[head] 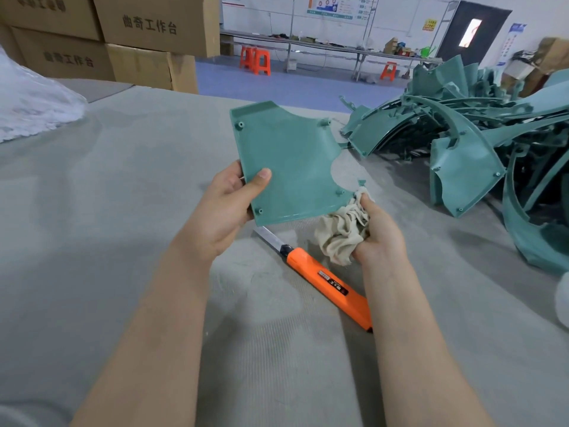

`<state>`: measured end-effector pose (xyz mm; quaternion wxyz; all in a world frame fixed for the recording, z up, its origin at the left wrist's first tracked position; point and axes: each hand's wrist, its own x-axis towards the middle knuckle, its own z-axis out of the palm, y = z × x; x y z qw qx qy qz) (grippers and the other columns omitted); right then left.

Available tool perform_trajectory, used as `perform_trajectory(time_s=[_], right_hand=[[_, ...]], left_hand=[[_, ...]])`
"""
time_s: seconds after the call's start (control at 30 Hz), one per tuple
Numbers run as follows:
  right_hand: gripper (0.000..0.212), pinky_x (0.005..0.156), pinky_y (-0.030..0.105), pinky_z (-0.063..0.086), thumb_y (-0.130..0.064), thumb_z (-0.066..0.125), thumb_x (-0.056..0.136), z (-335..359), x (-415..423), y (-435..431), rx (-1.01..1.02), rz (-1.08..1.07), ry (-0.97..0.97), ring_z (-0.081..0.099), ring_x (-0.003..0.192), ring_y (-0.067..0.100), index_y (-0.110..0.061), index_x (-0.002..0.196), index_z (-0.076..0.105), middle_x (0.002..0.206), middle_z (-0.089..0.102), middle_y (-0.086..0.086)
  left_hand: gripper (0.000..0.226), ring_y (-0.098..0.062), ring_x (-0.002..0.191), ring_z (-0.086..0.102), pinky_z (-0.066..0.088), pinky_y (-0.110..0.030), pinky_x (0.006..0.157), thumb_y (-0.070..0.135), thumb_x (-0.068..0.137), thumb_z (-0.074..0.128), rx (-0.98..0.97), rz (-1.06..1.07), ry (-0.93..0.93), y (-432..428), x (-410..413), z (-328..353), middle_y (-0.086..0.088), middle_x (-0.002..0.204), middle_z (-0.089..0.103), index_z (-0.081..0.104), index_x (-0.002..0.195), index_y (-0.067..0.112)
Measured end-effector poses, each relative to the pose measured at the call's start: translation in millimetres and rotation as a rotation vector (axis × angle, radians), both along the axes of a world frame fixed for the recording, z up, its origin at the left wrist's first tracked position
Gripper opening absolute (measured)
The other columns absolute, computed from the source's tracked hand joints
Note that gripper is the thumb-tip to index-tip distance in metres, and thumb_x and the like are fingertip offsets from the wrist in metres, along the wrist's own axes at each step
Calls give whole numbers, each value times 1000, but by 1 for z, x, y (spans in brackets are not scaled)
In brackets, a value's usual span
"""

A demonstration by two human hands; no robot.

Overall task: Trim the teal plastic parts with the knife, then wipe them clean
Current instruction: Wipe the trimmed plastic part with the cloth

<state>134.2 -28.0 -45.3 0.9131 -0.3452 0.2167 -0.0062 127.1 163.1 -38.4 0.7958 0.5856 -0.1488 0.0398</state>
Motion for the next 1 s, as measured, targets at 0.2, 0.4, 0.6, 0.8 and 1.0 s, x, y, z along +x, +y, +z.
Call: perform_trajectory(time_s=[0.2,0.4,0.6,0.8,1.0], right_hand=[[19,59,36,58,-20,61,95,-1,-4,-13,-19,-17,-8,67,74,23,-5,106,64,91,69,10],[18,61,35,55,-22,63,93,-4,0,-6,-56,-12,47,63,67,19,-6,85,63,77,64,6],[56,62,33,58,-52,49,95,5,-4,8,44,320,-200,70,81,25,-7,75,75,91,70,11],[26,55,28,57,-28,63,90,12,-14,-4,-286,285,-163,69,58,18,-4,82,72,72,72,9],[11,51,28,56,-2,61,84,6,-10,-15,-457,123,-9,71,66,19,-7,94,61,77,74,7]], left_hand=[[34,-10,95,70,57,-26,72,22,82,54,-49,-113,23,16,1,-2,7,104,73,59,115,18],[22,-15,112,64,52,-36,93,11,101,45,49,231,-57,1,1,0,1,119,67,56,119,17],[19,-19,75,55,37,-26,68,13,98,50,839,512,-436,-21,-6,-4,7,79,64,64,109,18],[54,-20,143,25,10,-45,118,0,91,49,1242,351,-533,-35,-3,-8,11,147,44,52,136,31],[87,-23,149,5,9,-36,119,21,87,62,1129,218,-21,-15,5,-20,-4,162,-1,6,154,30]])
